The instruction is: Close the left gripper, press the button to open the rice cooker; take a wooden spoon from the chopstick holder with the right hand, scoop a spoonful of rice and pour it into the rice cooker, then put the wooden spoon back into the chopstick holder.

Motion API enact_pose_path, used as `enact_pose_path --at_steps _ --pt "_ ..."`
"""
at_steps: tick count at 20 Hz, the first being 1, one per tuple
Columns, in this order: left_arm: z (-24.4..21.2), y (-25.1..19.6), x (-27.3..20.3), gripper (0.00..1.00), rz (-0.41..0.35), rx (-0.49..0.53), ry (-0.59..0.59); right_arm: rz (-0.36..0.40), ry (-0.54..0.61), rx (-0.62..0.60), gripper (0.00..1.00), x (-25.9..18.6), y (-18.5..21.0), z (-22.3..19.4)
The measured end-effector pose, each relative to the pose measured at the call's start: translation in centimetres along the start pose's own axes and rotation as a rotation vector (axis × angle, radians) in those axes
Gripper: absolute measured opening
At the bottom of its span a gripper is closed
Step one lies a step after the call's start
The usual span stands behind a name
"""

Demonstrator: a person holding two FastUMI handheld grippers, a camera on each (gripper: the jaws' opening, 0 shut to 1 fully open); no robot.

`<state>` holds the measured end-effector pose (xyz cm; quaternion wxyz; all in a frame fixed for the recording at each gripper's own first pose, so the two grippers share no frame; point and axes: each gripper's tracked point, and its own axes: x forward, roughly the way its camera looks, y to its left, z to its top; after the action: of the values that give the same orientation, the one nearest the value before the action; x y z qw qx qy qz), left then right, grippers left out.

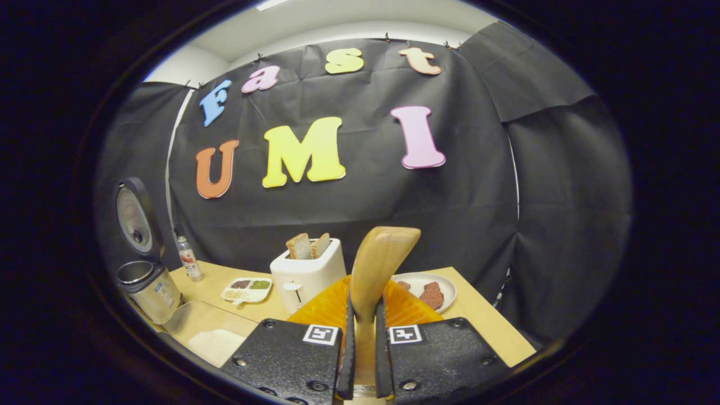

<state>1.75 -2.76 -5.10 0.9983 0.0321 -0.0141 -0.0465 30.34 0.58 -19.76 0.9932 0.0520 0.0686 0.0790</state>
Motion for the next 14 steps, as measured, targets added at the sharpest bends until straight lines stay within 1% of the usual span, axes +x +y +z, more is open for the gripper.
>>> enact_pose_path --at_steps 1,3,5,6,7,8,9,10,11,12,14 --pt "-0.1 -0.2 0.1 0.96 -0.001 -0.003 0.003 0.001 0.007 0.012 0.20 0.2 -0.2 -0.3" --pt "-0.1 -0.3 0.3 0.96 0.001 -0.005 0.006 -0.010 0.013 0.026 0.23 0.5 -1.1 -0.5" --pt "-0.1 -0.3 0.5 0.96 0.001 0.001 0.008 -0.019 0.009 0.036 0.33 0.5 -1.7 -0.1" --pt "-0.1 -0.3 0.7 0.96 0.003 0.005 0.010 -0.029 -0.012 0.033 0.48 0.4 -2.1 0.6" --pt "-0.1 -0.4 0.8 0.96 0.004 0.009 0.009 -0.047 -0.031 0.024 0.57 0.1 -2.6 1.4" --pt "-0.1 -0.3 1.0 0.96 0.008 0.010 0.006 -0.056 -0.045 0.013 0.57 -0.2 -2.9 2.0" --pt "-0.1 -0.2 1.2 0.96 0.012 0.008 0.007 -0.055 -0.054 0.005 0.71 -0.5 -2.8 2.5" --pt "-0.1 0.0 1.4 0.96 0.016 0.002 0.009 -0.070 -0.062 -0.004 0.84 -0.8 -3.0 3.0" --pt "-0.3 0.1 1.7 0.96 0.017 -0.005 0.013 -0.083 -0.073 -0.015 0.93 -1.4 -3.1 3.6" --pt "-0.4 0.1 2.0 0.96 0.016 -0.012 0.019 -0.101 -0.083 -0.024 1.00 -2.0 -3.3 4.1" --pt "-0.1 0.1 2.4 0.96 0.002 -0.032 0.028 -0.133 -0.077 -0.034 1.00 -3.3 -3.4 4.6"
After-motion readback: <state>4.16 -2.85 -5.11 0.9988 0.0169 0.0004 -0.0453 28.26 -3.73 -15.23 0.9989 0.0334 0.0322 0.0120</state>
